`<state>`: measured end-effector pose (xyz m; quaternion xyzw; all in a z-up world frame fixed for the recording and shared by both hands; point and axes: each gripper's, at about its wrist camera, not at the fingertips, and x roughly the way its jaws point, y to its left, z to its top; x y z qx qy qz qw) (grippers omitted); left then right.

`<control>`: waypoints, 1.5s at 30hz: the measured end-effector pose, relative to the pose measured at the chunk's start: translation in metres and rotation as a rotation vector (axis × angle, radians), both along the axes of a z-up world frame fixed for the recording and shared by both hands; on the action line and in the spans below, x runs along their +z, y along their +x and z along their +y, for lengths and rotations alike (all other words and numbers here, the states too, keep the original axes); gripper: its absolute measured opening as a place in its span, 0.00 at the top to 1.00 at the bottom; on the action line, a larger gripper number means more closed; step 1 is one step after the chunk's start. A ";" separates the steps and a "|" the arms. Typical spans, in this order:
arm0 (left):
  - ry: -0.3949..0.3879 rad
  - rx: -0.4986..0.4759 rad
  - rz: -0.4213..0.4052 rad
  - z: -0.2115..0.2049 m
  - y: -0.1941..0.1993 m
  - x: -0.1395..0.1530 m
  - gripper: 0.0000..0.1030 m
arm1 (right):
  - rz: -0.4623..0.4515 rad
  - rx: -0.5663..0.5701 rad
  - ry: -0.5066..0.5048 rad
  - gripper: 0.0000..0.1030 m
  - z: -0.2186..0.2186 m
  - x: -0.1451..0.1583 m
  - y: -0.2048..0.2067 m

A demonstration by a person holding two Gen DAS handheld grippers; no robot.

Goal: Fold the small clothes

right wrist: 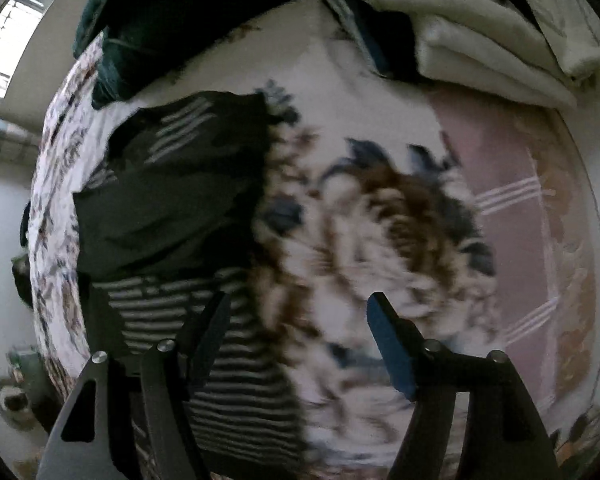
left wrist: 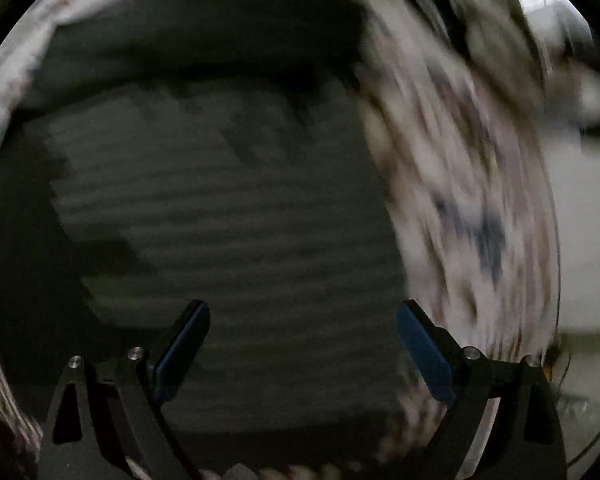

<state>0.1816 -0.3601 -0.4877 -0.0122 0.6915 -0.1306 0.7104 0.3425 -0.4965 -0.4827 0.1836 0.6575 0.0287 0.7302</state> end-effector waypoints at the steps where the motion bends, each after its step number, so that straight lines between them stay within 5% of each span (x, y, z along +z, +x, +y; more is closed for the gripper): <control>1: 0.009 -0.008 0.032 -0.016 -0.019 -0.009 0.07 | 0.011 0.013 0.026 0.30 -0.011 -0.007 0.000; 5: 0.085 -0.061 0.081 -0.061 -0.064 -0.038 0.07 | 0.019 0.087 0.098 0.30 -0.019 -0.034 0.017; 9: 0.155 -0.022 0.013 -0.065 -0.067 -0.048 0.12 | 0.014 0.102 0.222 0.30 -0.013 -0.061 0.051; 11: 0.164 0.034 -0.024 -0.057 -0.062 -0.048 0.32 | 0.006 0.083 0.283 0.30 -0.006 -0.074 0.075; 13: 0.173 0.063 -0.063 -0.050 -0.058 -0.047 0.76 | -0.008 0.056 0.337 0.30 0.000 -0.089 0.103; 15: 0.178 0.085 -0.117 -0.043 -0.056 -0.041 0.94 | -0.014 0.017 0.381 0.30 0.005 -0.104 0.130; 20: 0.140 0.128 -0.142 -0.025 -0.054 -0.026 0.95 | 0.001 -0.026 0.422 0.39 0.028 -0.139 0.187; 21: 0.135 0.134 -0.152 -0.023 -0.054 -0.021 0.96 | 0.007 -0.019 0.419 0.52 0.036 -0.143 0.195; 22: 0.131 0.141 -0.159 -0.021 -0.055 -0.015 0.96 | 0.009 -0.011 0.421 0.76 0.041 -0.145 0.200; 24: 0.105 0.188 -0.172 -0.009 -0.056 0.001 0.96 | -0.006 -0.005 0.393 0.92 0.051 -0.138 0.205; 35: 0.051 0.369 -0.299 0.083 -0.053 0.091 0.96 | -0.105 0.122 0.322 0.94 0.114 -0.016 0.204; 40: 0.006 0.475 -0.301 0.157 -0.052 0.101 0.96 | -0.119 0.198 0.249 0.94 0.204 0.040 0.224; 45: -0.068 0.570 -0.271 0.239 -0.051 0.087 0.96 | -0.128 0.262 0.176 0.94 0.323 0.058 0.248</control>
